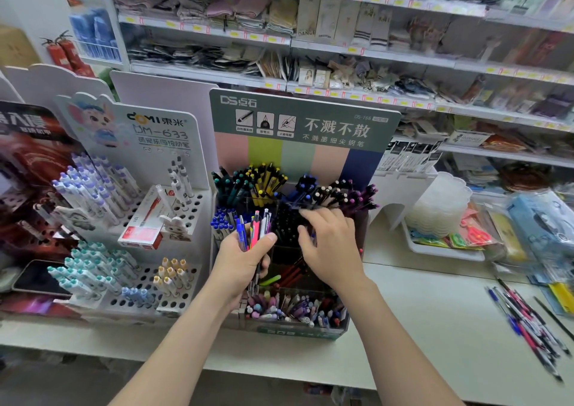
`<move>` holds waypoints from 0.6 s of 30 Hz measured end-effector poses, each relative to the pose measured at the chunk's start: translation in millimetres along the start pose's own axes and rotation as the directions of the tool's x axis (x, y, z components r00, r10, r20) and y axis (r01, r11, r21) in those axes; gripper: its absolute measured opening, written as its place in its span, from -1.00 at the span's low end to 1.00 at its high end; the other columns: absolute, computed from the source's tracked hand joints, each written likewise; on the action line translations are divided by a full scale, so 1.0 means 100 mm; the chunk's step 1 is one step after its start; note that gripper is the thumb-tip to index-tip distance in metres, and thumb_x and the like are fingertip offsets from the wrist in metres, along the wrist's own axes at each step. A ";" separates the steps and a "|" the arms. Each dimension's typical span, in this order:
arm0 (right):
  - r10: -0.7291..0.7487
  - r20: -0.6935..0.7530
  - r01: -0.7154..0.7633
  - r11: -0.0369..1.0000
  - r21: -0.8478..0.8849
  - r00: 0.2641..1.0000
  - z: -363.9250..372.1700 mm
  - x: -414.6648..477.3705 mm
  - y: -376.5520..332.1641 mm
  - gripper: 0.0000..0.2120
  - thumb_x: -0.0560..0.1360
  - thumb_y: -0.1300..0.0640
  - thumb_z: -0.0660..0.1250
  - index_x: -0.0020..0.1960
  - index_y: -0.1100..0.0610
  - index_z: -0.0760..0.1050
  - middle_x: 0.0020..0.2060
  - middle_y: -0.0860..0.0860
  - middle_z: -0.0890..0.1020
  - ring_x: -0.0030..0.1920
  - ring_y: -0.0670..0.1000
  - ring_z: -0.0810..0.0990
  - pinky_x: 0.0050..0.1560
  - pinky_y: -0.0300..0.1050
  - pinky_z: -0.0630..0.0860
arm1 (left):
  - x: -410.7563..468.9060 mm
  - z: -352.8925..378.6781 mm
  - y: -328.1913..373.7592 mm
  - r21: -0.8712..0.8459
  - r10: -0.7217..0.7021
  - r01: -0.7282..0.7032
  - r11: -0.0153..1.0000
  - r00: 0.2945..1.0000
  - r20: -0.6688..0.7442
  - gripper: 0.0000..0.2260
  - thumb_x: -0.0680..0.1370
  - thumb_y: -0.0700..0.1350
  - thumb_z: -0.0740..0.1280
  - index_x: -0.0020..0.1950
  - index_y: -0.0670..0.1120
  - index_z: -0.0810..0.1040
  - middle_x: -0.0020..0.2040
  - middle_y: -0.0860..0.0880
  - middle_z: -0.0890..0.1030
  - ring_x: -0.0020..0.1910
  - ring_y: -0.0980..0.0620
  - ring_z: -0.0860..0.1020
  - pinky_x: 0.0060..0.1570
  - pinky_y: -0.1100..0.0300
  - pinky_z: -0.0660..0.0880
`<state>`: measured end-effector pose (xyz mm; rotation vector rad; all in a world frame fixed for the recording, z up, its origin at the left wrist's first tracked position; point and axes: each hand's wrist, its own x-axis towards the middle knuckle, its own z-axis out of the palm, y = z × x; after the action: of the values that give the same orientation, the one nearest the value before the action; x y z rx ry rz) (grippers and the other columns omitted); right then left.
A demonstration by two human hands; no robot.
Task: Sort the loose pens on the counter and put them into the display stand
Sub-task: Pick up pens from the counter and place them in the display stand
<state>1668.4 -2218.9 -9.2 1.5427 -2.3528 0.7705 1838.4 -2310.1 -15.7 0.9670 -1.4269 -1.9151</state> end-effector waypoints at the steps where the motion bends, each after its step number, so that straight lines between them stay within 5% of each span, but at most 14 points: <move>1: 0.004 -0.050 -0.002 0.999 0.033 0.999 -0.03 -0.02 -0.04 -0.75 0.64 0.08 0.34 0.28 0.02 0.66 0.08 -0.08 0.67 0.11 0.04 0.55 0.05 0.06 0.48 | -0.01 -0.01 0.03 0.015 -0.003 0.003 1.000 1.000 0.023 -0.73 0.67 -0.12 0.42 0.15 -0.34 0.58 -0.37 -0.08 0.48 -0.40 0.01 0.43 -0.43 0.16 0.40; 4: 0.205 -0.050 -0.166 0.894 0.416 0.977 -0.20 -0.03 -0.25 -0.78 0.68 0.10 0.33 0.26 0.04 0.68 -0.01 -0.11 0.71 -0.01 -0.07 0.60 0.05 -0.12 0.53 | -0.08 -0.01 0.16 0.026 -0.001 -0.003 1.000 0.986 0.165 -0.76 0.68 -0.06 0.39 0.11 -0.26 0.64 -0.30 -0.08 0.60 -0.41 0.02 0.40 -0.43 0.16 0.37; 8: 0.266 0.346 -0.436 0.513 0.739 0.900 -0.40 -0.01 -0.44 -0.81 0.67 0.05 0.39 0.24 -0.02 0.70 -0.11 0.00 0.74 -0.22 -0.02 0.68 -0.06 -0.07 0.67 | -0.17 0.00 0.29 0.023 -0.002 -0.007 1.000 0.927 0.376 -0.81 0.70 -0.10 0.33 0.10 -0.24 0.55 -0.26 0.02 0.66 -0.48 0.08 0.36 -0.48 0.24 0.32; 11: 0.296 0.446 -0.517 0.233 0.824 0.845 -0.47 -0.03 -0.45 -0.83 0.67 0.21 0.37 0.17 0.10 0.72 -0.21 0.11 0.68 -0.33 -0.04 0.57 -0.21 -0.19 0.57 | -0.19 0.03 0.32 0.008 -0.010 0.008 1.000 0.908 0.419 -0.79 0.69 -0.06 0.33 0.13 -0.22 0.53 -0.16 -0.04 0.68 -0.47 0.07 0.37 -0.49 0.23 0.32; 15: 0.549 0.234 -0.394 0.192 0.899 0.802 -0.47 0.01 -0.33 -0.82 0.72 0.25 0.26 0.18 0.13 0.63 -0.09 0.07 0.76 -0.12 0.03 0.71 -0.07 -0.14 0.63 | -0.21 0.10 0.31 0.051 -0.078 0.064 0.997 0.934 0.348 -0.65 0.74 0.03 0.22 0.19 -0.27 0.52 -0.34 0.03 0.64 -0.48 0.09 0.35 -0.48 0.21 0.32; 18: 0.635 -0.114 -0.194 0.396 0.898 0.764 -0.61 0.05 -0.23 -0.85 0.73 0.27 0.22 0.22 0.19 0.55 -0.04 0.02 0.73 -0.02 -0.07 0.73 0.03 -0.24 0.61 | -0.16 0.13 0.28 0.002 -0.064 0.066 0.998 0.961 0.270 -0.56 0.66 0.16 0.27 0.22 -0.23 0.56 -0.08 -0.06 0.68 -0.42 0.07 0.37 -0.45 0.17 0.34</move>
<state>1681.5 -2197.4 51.0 0.6845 -2.0363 2.4302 1837.7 -2297.8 17.2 0.7800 -1.5529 -2.1656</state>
